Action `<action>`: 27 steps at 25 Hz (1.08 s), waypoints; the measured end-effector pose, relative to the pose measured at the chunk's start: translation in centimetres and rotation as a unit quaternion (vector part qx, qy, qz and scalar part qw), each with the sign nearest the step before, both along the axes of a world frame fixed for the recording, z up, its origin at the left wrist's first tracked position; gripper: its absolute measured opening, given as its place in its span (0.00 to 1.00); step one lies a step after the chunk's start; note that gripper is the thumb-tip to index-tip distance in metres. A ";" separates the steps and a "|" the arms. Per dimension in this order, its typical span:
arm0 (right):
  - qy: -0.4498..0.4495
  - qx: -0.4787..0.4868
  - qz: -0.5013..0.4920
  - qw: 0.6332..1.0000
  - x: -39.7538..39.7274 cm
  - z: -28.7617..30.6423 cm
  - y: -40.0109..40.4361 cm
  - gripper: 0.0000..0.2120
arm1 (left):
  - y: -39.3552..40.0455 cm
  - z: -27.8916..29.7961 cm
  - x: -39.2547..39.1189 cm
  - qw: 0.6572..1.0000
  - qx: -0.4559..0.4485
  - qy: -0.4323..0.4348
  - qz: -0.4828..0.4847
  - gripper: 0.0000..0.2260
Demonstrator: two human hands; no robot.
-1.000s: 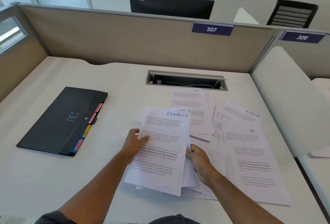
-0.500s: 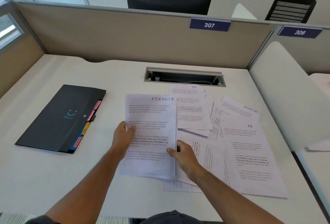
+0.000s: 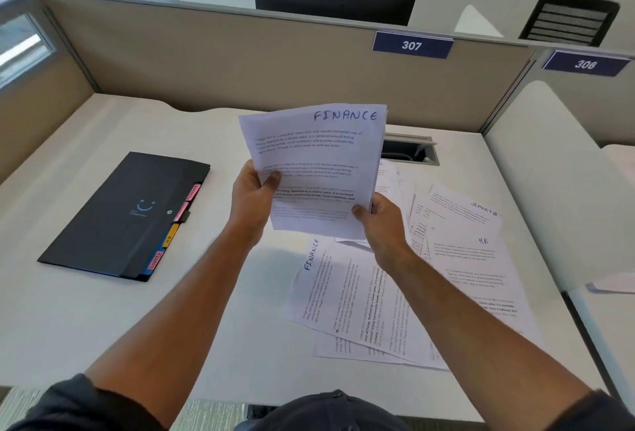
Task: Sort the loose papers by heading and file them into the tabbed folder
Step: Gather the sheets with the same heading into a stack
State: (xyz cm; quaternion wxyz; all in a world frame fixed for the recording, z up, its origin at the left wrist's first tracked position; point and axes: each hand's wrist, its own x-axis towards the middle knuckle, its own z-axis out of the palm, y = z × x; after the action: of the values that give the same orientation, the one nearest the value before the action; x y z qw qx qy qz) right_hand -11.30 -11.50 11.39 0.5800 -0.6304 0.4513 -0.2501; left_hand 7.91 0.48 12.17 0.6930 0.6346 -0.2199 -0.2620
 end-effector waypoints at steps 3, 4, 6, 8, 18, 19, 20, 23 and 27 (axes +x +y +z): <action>-0.005 0.018 -0.010 1.000 -0.1 -0.2 0.0 0.12 | 0.0 -0.2 -0.3 1.000 -0.015 0.000 -0.010 0.10; -0.004 0.027 -0.011 1.000 -0.1 -0.5 0.1 0.12 | 0.2 -0.1 -0.5 1.000 -0.017 0.001 -0.017 0.12; -0.009 0.046 -0.007 0.999 -0.1 -1.3 0.4 0.14 | 0.6 -0.2 -0.7 0.999 -0.011 -0.003 -0.031 0.14; -0.014 0.062 0.002 0.998 0.0 -2.0 0.6 0.16 | 1.0 -0.7 -0.5 0.999 0.001 -0.011 -0.038 0.14; 0.043 0.066 0.069 0.994 -1.5 -6.3 3.4 0.16 | 4.8 -5.8 -1.0 0.991 0.115 0.021 -0.068 0.12; 0.058 0.058 0.079 0.994 -1.7 -6.5 3.4 0.17 | 5.0 -6.1 -1.2 0.990 0.124 0.019 -0.070 0.12; 0.072 0.051 0.088 0.992 -1.9 -6.8 3.2 0.17 | 5.1 -6.2 -1.3 0.989 0.128 0.016 -0.068 0.12; 0.101 0.021 0.127 0.986 -2.6 -7.2 2.1 0.10 | 4.8 -5.9 -1.2 0.990 0.129 0.014 -0.047 0.09; 0.188 -0.058 0.117 0.973 -5.4 -8.4 -0.1 0.10 | 4.4 -5.1 -0.7 0.992 0.124 0.033 0.017 0.07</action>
State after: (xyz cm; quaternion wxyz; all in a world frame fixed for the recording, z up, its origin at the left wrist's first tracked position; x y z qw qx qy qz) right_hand -16.69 -11.55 2.95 0.4725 -0.7472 0.4598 -0.0834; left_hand 7.25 4.91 7.02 0.6199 0.7104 -0.1517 -0.2968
